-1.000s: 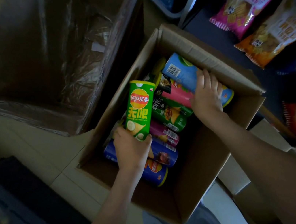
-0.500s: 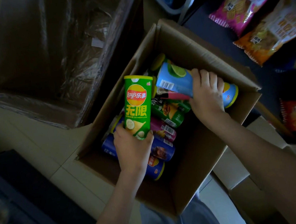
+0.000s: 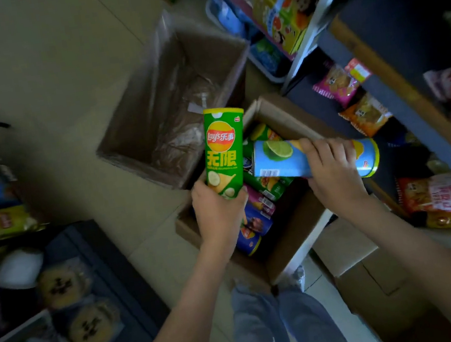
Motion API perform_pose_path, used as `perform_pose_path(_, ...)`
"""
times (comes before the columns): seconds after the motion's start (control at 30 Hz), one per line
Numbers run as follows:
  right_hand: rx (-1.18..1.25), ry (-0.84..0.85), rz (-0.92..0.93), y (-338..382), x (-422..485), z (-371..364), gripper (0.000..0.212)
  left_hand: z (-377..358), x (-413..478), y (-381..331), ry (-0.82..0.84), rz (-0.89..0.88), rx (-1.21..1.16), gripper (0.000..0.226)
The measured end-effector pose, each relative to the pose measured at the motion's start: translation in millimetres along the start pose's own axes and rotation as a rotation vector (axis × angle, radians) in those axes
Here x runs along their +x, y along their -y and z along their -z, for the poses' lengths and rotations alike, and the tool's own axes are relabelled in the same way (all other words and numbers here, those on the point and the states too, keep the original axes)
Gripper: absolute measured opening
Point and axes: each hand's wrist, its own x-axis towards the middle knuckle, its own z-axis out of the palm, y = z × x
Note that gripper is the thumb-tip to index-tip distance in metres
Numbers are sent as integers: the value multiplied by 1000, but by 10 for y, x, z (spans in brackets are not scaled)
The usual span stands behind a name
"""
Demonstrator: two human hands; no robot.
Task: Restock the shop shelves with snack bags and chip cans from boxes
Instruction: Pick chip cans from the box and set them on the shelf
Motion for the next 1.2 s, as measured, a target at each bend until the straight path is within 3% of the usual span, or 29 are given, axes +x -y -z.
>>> perform_pose_path(0.1, 17, -58, 106, -103, -8, 496, 77, 380, -167, -295, -24, -39, -18, 64)
perform_pose_path(0.23, 26, -149, 210, -274, -8, 1237, 56, 910, -385, -720, -48, -88, -11, 66)
perform_pose_path(0.33, -6, -209, 266, -391, -1, 1872, 57, 1287, -604, -1171, -17, -161, -26, 66)
perform_pose_path(0.47, -82, -352, 269, -478, -68, 2757, 40, 1738, -934, -1835, 58, -324, -33, 67)
perform_pose_path(0.6, -189, -501, 243, -592, -241, 3612, 53, 2078, -1354, -2434, 152, -504, -102, 55)
perform_pose_path(0.73, -321, -540, 180, -779, -541, 4328, 41, 2284, -1783, -2921, 255, -702, -104, 55)
perform_pose_path(0.83, -435, -608, 111, -973, -806, 4752, 58, 2367, -2148, -3214, 307, -834, -115, 61)
perform_pose_path(0.97, -505, -650, 47, -1153, -1276, 5180, 44, 2403, -2662, -3498, 391, -960, -172, 54)
perform_pose_path(1.1, -603, -645, -14, -1316, -1800, 5580, 66, 2396, -3192, -3690, 425, -1106, -169, 49)
perform_pose_path(1.2, -696, -650, -55, -1468, -2244, 5833, 69, 2356, -3663, -3777, 484, -1173, -166, 47)
